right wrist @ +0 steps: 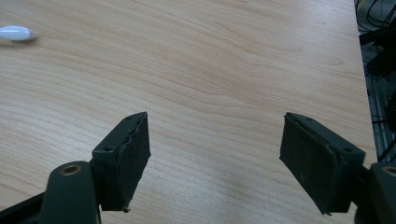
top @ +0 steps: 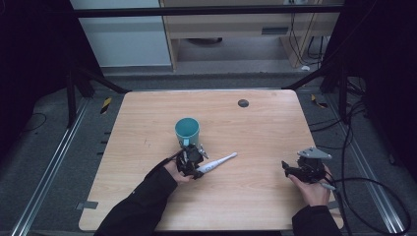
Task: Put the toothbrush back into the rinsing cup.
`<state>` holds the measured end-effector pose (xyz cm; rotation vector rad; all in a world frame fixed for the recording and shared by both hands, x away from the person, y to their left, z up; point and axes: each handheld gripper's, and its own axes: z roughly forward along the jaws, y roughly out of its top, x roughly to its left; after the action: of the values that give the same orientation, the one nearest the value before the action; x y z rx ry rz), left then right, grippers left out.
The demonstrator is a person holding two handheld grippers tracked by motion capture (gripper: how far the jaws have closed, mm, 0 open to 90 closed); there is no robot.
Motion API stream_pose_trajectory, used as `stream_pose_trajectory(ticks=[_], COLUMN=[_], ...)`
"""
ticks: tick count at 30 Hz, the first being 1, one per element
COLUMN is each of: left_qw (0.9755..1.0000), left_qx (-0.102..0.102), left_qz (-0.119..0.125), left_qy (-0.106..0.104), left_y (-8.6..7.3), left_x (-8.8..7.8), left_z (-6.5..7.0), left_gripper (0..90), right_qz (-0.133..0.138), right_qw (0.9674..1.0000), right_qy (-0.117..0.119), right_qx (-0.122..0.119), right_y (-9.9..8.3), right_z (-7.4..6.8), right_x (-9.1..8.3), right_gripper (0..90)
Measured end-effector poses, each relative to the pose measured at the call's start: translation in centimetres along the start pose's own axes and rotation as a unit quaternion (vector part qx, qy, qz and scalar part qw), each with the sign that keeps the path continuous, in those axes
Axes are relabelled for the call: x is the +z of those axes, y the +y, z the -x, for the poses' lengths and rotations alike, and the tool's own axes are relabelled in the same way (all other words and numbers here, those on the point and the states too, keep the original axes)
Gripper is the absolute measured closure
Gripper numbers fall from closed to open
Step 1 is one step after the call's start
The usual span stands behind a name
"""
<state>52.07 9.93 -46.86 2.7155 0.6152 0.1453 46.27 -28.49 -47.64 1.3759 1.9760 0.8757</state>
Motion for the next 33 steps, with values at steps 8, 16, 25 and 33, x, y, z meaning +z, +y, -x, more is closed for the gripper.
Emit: stream_pose_trajectory(ticks=[8,16,25,33], left_qw=[1.0000,0.9993,0.9973,0.9908], left_qx=[-0.002,-0.011,-0.016,-0.020], left_qz=[0.006,0.033,0.071,0.133], left_qy=[-0.006,-0.012,-0.006,0.010], left_y=[-0.1,-0.3,-0.8,-1.4], left_x=[0.0,-0.6,-2.9,-6.8], left_z=[-0.2,-0.4,-0.6,-0.5], left_gripper=[66.2,66.3,66.3,66.3], right_qz=[0.000,0.002,0.002,0.001], right_qw=[1.0000,1.0000,1.0000,1.0000], right_qy=[0.002,0.007,0.005,0.003], right_qx=[-0.001,0.001,-0.002,-0.004], right_y=[-0.1,-0.2,-0.4,-0.4], right_z=[0.0,0.1,0.3,0.2], right_x=[-0.1,-0.2,-0.2,-0.1], right_gripper=[24.8,25.1,25.3,25.3])
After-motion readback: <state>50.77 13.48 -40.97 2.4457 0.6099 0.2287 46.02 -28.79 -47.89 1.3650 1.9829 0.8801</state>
